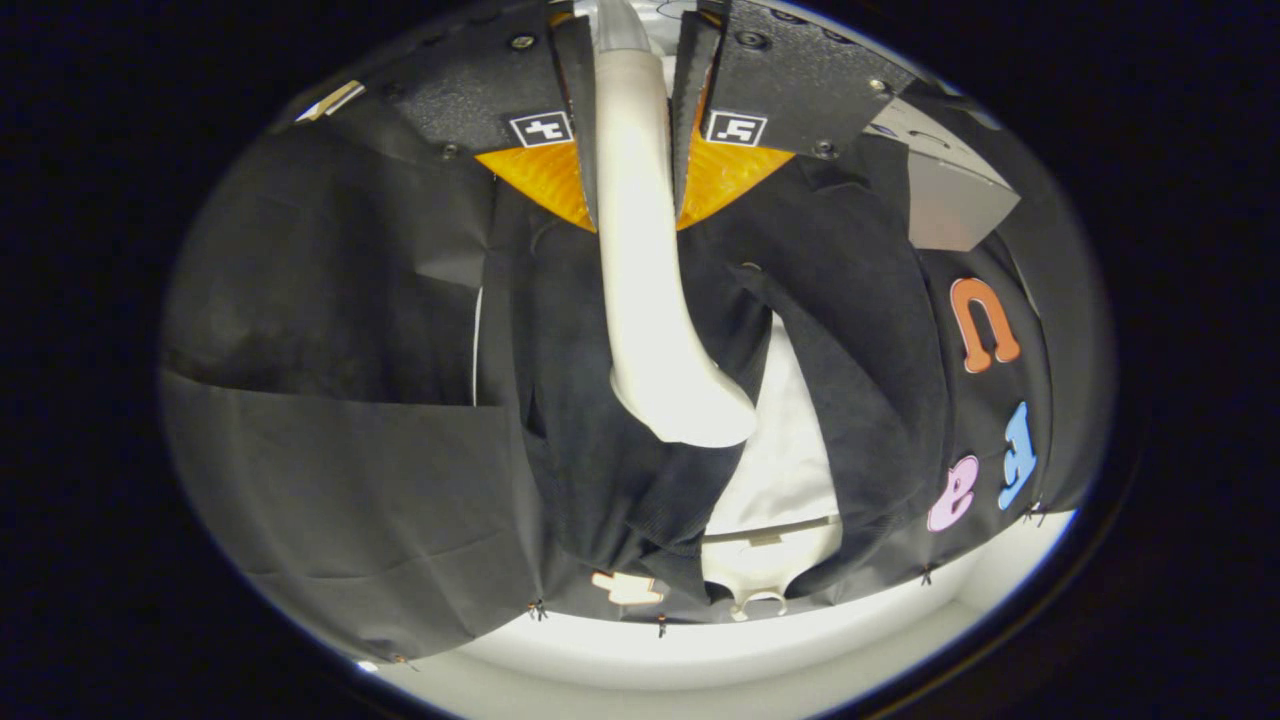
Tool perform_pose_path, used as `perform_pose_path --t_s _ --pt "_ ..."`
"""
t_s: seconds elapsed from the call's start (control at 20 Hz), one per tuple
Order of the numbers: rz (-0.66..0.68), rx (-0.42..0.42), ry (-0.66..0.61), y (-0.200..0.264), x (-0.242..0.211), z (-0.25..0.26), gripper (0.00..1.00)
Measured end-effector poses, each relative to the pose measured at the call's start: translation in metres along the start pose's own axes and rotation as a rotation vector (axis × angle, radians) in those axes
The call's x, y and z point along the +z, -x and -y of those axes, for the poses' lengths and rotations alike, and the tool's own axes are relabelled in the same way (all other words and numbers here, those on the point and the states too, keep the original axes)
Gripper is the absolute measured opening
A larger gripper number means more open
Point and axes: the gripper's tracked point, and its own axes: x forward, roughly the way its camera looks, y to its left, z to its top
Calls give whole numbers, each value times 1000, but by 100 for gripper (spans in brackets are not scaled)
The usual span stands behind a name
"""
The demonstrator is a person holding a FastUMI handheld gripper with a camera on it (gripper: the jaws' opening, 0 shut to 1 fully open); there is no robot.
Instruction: Iron the clothes twice with a garment steamer, once on the left side and once on the right side.
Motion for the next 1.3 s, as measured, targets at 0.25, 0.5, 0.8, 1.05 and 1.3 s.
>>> perform_pose_path --t_s 0.25,0.5,0.8,1.05,1.3 --pt "-31 -14 15 -2 -25 3 35" --pt "-62 -29 32 -4 -50 5 35" --pt "-95 -44 41 -6 -80 9 35" --pt "-129 -54 40 -9 -104 12 35" --pt "-153 -66 60 -9 -127 18 35"
